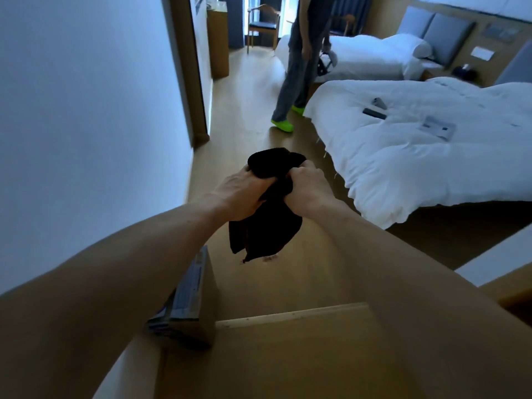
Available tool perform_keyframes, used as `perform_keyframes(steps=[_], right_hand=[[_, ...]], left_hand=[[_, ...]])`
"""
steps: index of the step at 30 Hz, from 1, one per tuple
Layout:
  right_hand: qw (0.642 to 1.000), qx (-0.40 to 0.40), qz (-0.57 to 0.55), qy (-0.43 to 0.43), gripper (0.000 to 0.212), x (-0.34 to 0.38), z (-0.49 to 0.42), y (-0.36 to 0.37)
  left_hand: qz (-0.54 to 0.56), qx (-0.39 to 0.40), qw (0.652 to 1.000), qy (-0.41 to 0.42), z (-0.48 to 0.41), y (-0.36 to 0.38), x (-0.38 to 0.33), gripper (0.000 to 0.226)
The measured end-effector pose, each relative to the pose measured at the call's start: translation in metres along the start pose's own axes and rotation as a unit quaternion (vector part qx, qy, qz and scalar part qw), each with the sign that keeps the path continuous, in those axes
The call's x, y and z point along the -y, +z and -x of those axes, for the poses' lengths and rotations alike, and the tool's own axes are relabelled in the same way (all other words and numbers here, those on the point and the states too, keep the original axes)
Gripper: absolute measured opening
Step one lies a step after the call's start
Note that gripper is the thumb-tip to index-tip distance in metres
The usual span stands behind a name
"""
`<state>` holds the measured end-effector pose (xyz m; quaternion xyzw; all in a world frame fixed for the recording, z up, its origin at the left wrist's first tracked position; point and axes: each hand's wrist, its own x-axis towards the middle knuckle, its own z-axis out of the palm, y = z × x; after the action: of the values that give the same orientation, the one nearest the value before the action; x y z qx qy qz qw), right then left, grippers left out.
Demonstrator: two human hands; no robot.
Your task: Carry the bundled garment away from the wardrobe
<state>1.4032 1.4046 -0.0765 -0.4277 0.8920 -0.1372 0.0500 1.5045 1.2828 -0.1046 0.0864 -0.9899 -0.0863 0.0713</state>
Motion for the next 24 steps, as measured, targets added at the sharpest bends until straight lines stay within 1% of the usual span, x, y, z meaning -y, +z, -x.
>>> perform_keyframes(steps=[7, 10, 16, 21, 24], right_hand=[[0.998, 0.038, -0.013, -0.042, 0.016, 0.05, -0.049, 0.053], [0.996, 0.059, -0.016, -0.066, 0.011, 0.074, -0.063, 0.08], [0.985, 0.117, -0.034, -0.12, 0.006, 0.123, -0.085, 0.135], [0.973, 0.165, -0.034, -0.158, 0.009, 0.148, -0.095, 0.179], [0.963, 0.192, -0.035, -0.184, 0.016, 0.156, -0.099, 0.212]], left_hand=[[0.004, -0.006, 0.998, -0.068, 0.025, 0.012, 0.066, 0.038], [0.009, -0.001, 0.995, -0.102, 0.045, 0.019, 0.093, 0.039], [0.017, 0.036, 0.982, -0.187, 0.088, 0.039, 0.144, 0.04], [0.018, 0.057, 0.966, -0.251, 0.117, 0.066, 0.173, 0.042], [0.012, 0.078, 0.951, -0.298, 0.132, 0.09, 0.186, 0.046]])
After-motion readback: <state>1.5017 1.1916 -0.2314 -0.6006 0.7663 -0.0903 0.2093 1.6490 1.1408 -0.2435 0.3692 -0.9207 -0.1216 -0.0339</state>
